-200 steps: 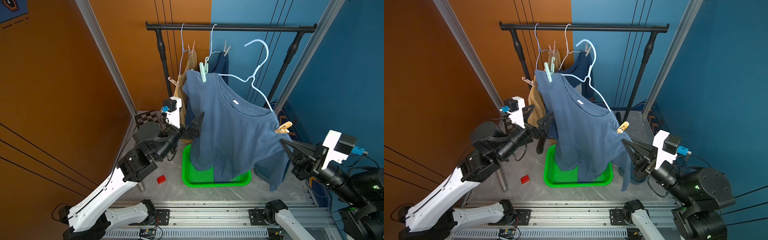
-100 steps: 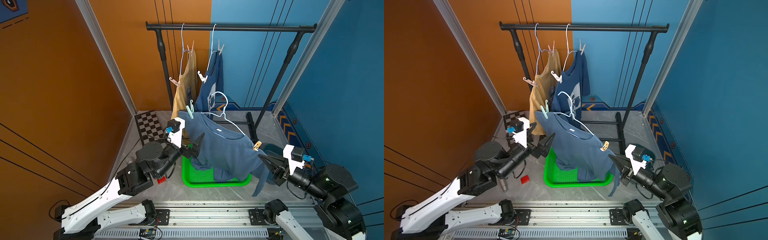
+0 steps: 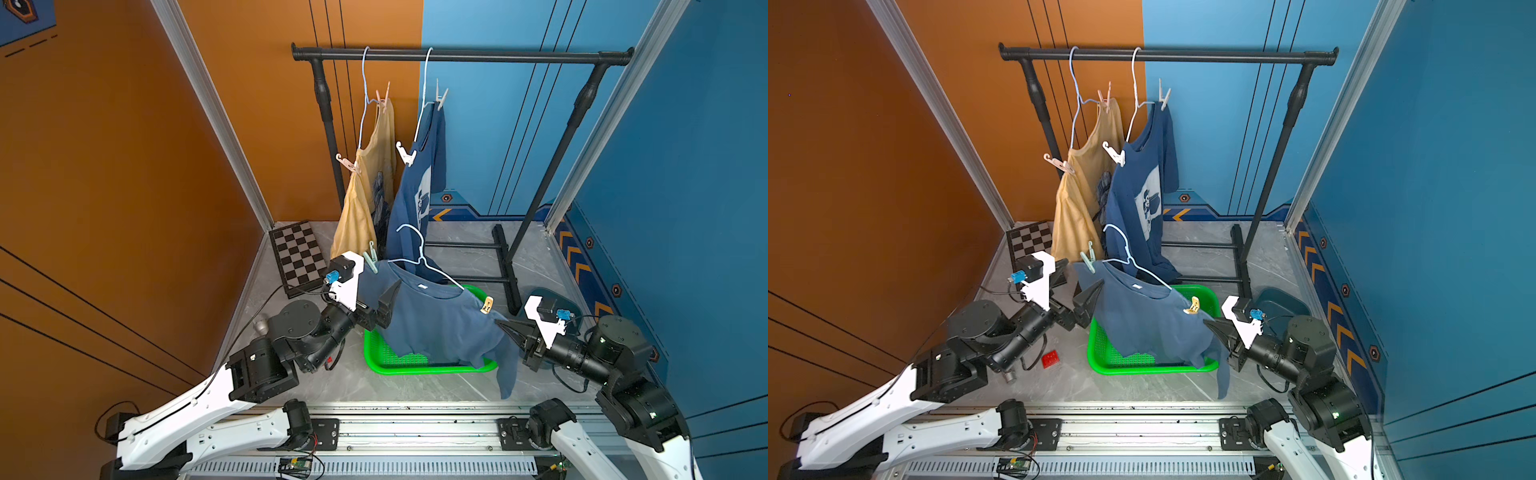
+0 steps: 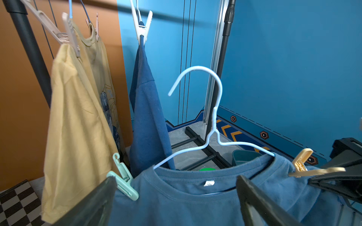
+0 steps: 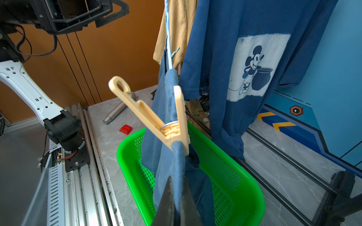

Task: Remove the clothespins securing t-shirts to the hanger
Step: Pick up the hanger from the clothes rail.

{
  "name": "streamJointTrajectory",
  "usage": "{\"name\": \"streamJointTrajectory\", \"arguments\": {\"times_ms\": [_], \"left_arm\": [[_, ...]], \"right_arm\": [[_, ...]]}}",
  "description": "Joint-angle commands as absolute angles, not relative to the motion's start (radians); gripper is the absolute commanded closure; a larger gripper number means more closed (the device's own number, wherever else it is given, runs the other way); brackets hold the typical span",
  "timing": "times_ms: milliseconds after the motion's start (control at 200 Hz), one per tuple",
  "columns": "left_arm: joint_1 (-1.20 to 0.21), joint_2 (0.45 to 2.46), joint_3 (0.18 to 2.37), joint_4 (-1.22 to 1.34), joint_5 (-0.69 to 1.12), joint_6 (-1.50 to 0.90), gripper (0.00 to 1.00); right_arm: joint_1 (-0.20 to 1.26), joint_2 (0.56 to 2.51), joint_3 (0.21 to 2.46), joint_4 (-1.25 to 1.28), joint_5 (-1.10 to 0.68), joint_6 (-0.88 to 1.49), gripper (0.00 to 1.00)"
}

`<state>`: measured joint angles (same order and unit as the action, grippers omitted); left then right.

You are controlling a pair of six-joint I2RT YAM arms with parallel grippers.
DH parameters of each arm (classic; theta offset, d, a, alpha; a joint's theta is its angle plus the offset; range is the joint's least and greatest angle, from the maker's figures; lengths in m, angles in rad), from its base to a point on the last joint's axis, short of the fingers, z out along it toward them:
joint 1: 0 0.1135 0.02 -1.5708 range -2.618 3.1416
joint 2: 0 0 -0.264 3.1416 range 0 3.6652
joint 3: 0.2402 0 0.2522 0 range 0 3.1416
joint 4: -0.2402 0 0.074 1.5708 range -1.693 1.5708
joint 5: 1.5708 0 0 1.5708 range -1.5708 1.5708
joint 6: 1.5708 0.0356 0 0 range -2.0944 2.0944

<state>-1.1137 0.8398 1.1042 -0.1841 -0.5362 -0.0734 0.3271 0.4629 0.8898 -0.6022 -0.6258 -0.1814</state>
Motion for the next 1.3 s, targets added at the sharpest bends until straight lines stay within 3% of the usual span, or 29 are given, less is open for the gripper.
{"name": "streamJointTrajectory", "arguments": {"times_ms": [0, 225, 425, 581, 976, 1296], "left_arm": [[-1.112, 0.892, 1.146, -0.179, -0.487, -0.092, 0.05], [-0.946, 1.008, 1.247, -0.25, -0.235, -0.265, 0.25], [-0.918, 1.092, 1.311, -0.251, -0.143, -0.271, 0.34], [-0.913, 1.142, 1.342, -0.25, -0.127, -0.276, 0.5], [-0.859, 1.189, 1.344, -0.25, -0.079, -0.345, 0.7], [-0.854, 1.198, 1.345, -0.25, -0.064, -0.356, 0.79]], "right_arm": [[0.321, 0.47, 0.86, -0.585, -0.633, -0.239, 1.0], [0.309, 0.475, 0.837, -0.584, -0.631, -0.263, 1.0], [0.29, 0.484, 0.822, -0.58, -0.645, -0.275, 1.0], [0.272, 0.493, 0.821, -0.575, -0.661, -0.284, 1.0], [0.237, 0.502, 0.824, -0.565, -0.705, -0.278, 1.0], [0.232, 0.514, 0.827, -0.558, -0.718, -0.279, 1.0]]}}
